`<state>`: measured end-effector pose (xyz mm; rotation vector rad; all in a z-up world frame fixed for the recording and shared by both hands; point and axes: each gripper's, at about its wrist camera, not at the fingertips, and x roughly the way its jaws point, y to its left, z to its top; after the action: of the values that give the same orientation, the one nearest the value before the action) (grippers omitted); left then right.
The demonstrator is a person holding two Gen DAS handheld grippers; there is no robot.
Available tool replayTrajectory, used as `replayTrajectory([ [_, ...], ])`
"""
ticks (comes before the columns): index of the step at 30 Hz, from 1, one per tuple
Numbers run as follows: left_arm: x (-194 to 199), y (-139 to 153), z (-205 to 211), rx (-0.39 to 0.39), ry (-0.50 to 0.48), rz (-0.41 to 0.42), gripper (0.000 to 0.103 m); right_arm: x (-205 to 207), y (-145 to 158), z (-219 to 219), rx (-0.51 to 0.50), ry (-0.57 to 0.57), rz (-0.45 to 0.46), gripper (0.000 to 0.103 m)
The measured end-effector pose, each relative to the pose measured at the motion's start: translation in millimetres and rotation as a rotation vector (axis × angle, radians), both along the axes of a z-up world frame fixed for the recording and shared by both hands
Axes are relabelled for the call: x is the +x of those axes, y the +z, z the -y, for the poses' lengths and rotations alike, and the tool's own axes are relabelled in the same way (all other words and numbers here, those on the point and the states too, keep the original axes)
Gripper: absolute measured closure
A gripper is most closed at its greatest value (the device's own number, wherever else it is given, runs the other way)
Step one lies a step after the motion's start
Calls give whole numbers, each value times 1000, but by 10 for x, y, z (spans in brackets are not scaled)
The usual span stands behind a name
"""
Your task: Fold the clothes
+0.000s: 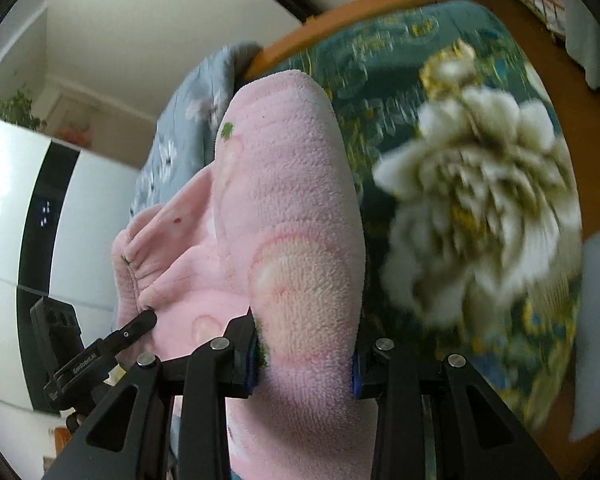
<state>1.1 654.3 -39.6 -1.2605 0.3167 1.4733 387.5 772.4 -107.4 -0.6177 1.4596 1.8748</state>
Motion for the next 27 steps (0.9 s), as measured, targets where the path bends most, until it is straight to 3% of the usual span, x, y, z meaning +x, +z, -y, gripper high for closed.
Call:
replayTrajectory([
  [7,-32,-169,-687,-19,-74,-168,66,-83,-265,-245,12,-98,-24,68],
  [12,-127,-531,-840,-90,-34,-204,61,-123,-580,-265,-32,-96,39,65],
  [14,-279,-614,-773,-96,22,-163,59,-147,-687,-275,-53,-83,81,61],
  [17,-623,-642,-558,-51,106,39,54,-123,-642,-254,-41,-42,81,58],
  [19,-711,-519,-370,17,143,59,54,-85,-552,-248,-1,-15,101,57],
  [24,-441,-230,-190,125,58,-46,55,-59,-149,-180,239,-26,278,57],
  [27,-104,-230,-261,147,-53,-99,55,-209,-89,-193,275,-11,246,57],
])
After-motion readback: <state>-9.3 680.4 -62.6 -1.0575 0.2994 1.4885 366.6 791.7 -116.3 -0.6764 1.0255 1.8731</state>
